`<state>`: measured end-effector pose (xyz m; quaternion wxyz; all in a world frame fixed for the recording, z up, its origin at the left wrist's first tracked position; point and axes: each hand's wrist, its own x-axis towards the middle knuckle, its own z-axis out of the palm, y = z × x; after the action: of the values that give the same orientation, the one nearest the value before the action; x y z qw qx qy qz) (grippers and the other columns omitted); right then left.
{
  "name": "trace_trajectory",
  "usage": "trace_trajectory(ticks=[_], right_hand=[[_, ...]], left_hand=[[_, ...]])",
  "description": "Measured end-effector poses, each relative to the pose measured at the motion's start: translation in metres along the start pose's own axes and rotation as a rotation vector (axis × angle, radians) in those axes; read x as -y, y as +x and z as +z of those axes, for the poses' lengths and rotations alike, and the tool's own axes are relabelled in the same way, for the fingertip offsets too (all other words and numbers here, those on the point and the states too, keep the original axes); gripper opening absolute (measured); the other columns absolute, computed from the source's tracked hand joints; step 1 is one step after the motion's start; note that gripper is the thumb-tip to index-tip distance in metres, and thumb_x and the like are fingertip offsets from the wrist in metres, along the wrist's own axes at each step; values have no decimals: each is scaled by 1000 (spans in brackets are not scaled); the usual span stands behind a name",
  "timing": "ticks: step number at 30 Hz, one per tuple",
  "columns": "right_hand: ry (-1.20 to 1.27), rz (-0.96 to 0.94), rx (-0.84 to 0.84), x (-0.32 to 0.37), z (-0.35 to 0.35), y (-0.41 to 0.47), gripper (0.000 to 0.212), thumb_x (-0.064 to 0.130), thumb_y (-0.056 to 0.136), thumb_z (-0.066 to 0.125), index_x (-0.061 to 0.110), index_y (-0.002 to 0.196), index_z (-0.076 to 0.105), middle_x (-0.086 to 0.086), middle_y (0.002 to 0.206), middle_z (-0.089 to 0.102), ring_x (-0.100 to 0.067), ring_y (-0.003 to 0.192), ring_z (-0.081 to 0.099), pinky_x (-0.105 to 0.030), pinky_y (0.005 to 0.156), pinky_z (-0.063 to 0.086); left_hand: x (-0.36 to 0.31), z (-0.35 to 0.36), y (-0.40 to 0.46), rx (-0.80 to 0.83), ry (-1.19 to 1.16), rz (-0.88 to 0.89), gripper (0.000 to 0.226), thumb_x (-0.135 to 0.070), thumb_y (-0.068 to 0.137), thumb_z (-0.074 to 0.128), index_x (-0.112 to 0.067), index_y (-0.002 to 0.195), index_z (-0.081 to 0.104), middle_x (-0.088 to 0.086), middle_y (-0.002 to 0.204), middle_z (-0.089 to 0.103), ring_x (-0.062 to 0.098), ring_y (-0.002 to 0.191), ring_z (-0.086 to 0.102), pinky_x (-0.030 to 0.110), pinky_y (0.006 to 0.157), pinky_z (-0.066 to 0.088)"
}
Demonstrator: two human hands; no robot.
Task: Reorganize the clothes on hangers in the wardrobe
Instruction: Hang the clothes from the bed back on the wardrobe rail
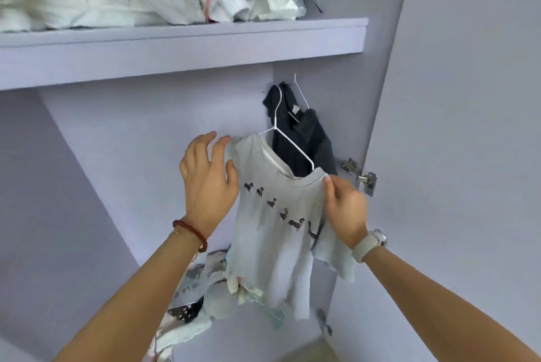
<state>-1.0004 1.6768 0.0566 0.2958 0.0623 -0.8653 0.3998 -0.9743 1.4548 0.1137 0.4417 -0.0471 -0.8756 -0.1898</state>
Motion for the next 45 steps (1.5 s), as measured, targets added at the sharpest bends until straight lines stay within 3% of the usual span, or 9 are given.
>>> trace_trajectory(ticks=[5, 13, 18, 23, 26, 30, 35, 38, 45], right_hand=[[98, 38, -67, 14, 28, 78, 28, 15, 96, 40, -1, 87, 61, -16, 78, 64, -33, 72, 57, -37, 66, 45], [177, 145, -99, 0, 76, 178, 29, 15, 95, 40, -1, 81, 60, -20, 79, 64, -35, 69, 55, -28, 59, 33], [142, 288, 10, -23, 99, 204, 36, 16, 95, 37, 8, 60, 38, -24, 83, 60, -27, 64, 43, -27, 55, 28], [88, 288, 152, -38, 105, 204, 30, 19, 96, 36, 0, 98, 60, -27, 96, 59, -40, 84, 55, -32, 65, 38], [61, 230, 184, -37, 100, 195, 36, 15, 95, 39, 11, 129, 49, -21, 116, 49, -40, 96, 54, -35, 75, 43], [21, 79, 227, -39, 78, 167, 49, 17, 93, 42, 13, 141, 30, -13, 133, 39, -30, 119, 40, -38, 93, 39], [-266, -111, 274, -43, 38, 118, 52, 24, 95, 39, 13, 144, 23, -12, 149, 24, -29, 132, 27, -41, 104, 30], [-348, -155, 271, -47, 10, 76, 50, 21, 95, 38, 12, 143, 27, -11, 148, 29, -27, 135, 28, -41, 112, 21], [-520, -2, 369, -85, -68, -77, 48, 23, 96, 37, 12, 142, 28, -9, 148, 30, -24, 138, 24, -43, 114, 11]], left_hand=[[-24, 9, 72, -127, 210, 232, 48, -8, 79, 53, -6, 127, 52, 22, 136, 44, 42, 130, 35, 56, 104, 29], [-10, 64, 134, -196, 606, 214, 72, -24, 81, 58, -15, 144, 25, 18, 149, 21, 39, 136, 7, 60, 108, 7], [5, 77, 139, -261, 706, 233, 77, -35, 85, 51, -20, 147, 9, 10, 151, 9, 38, 139, 7, 56, 110, 2], [4, 79, 139, -268, 741, 214, 77, -36, 83, 52, -19, 147, 12, 13, 151, 17, 38, 138, 10, 56, 109, 4], [-1, 78, 138, -255, 741, 199, 76, -33, 82, 53, -18, 146, 16, 16, 150, 23, 36, 137, 7, 59, 107, 7], [-13, 78, 132, -246, 568, 137, 73, -24, 79, 55, -18, 145, 25, 16, 151, 20, 35, 139, 6, 58, 109, 4], [-37, 92, 87, -89, 320, 46, 62, -24, 81, 50, -15, 140, 36, 17, 150, 25, 39, 139, 16, 63, 107, 6], [-47, 96, 40, 66, 228, 38, 57, -22, 79, 51, -11, 135, 45, 19, 145, 34, 41, 135, 26, 67, 104, 14], [-71, 105, -88, 452, 63, 64, 55, -14, 79, 65, -10, 132, 48, 17, 142, 41, 37, 133, 33, 63, 104, 21]])
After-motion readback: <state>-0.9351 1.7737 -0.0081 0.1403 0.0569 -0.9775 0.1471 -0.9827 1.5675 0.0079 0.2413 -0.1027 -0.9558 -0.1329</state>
